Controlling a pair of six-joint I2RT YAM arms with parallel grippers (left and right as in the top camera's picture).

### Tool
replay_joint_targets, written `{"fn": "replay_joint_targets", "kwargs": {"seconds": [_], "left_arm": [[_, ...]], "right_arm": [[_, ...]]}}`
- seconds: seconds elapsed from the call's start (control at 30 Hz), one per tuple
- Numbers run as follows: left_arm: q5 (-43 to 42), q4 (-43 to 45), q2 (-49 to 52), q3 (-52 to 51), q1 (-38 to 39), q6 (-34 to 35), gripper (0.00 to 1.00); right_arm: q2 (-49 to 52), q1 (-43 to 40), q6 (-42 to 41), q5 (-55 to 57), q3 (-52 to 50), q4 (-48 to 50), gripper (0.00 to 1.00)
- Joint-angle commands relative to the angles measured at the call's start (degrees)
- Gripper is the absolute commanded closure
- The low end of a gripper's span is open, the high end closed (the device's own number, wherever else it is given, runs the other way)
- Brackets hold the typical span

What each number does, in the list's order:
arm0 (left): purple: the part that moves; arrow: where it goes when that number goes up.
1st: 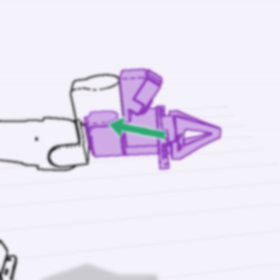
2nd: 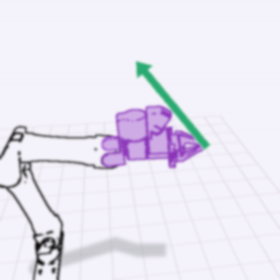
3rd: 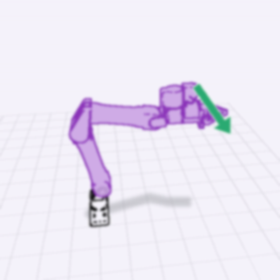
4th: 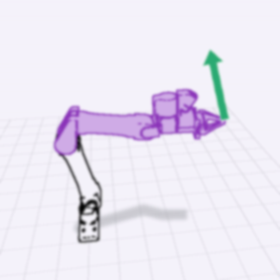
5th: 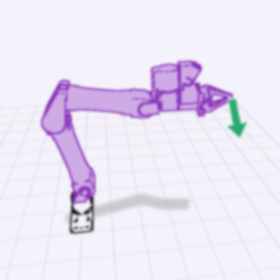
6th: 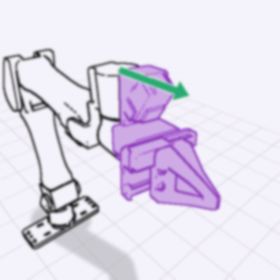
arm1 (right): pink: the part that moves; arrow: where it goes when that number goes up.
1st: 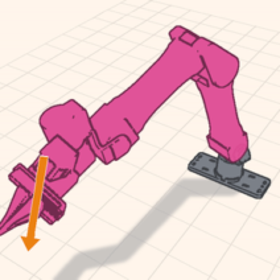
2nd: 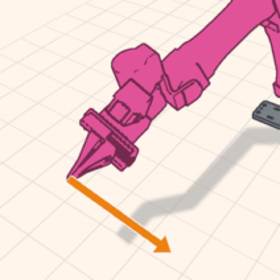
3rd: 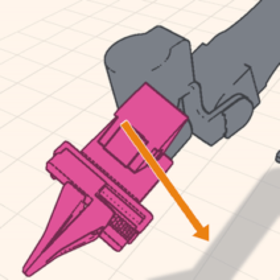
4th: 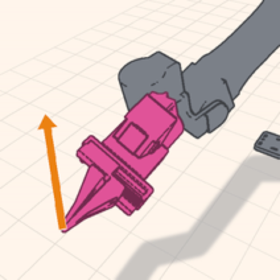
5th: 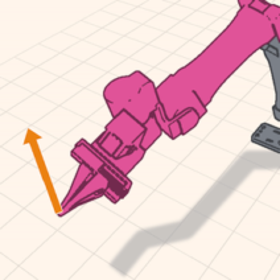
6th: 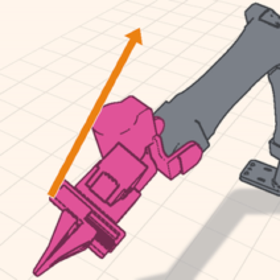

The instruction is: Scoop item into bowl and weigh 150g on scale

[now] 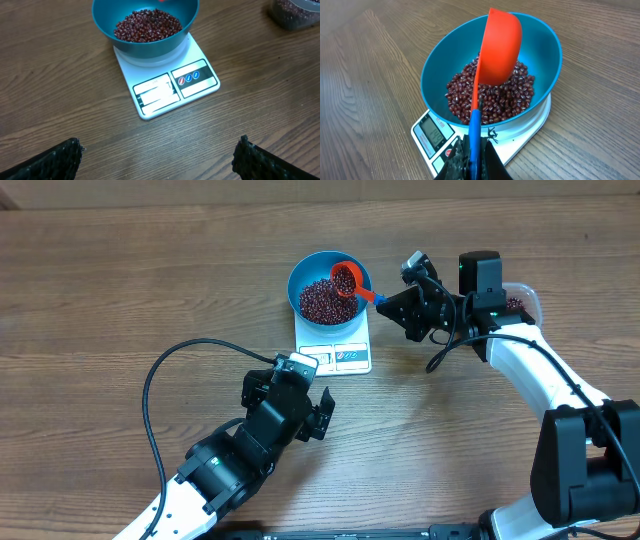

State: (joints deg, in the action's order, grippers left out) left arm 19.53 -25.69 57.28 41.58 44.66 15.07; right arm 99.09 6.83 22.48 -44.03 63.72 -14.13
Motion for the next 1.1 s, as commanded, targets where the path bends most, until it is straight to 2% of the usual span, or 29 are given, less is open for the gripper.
{"fn": "replay_joint_targets", "kwargs": {"seconds": [0.0,1.07], "left_arm": [[-0.07,0.00,-0.28,-0.35,0.37,0.81,0.00],[-0.07,0.02,-0.28,-0.35,0.37,0.81,0.00]], "right_arm": [[0.37,-0.15,-0.13,1.86,-0.02,0.37,0.96],[0.37,-0.42,-1.77,-0.42,-0.02,0.20,0.96]]}}
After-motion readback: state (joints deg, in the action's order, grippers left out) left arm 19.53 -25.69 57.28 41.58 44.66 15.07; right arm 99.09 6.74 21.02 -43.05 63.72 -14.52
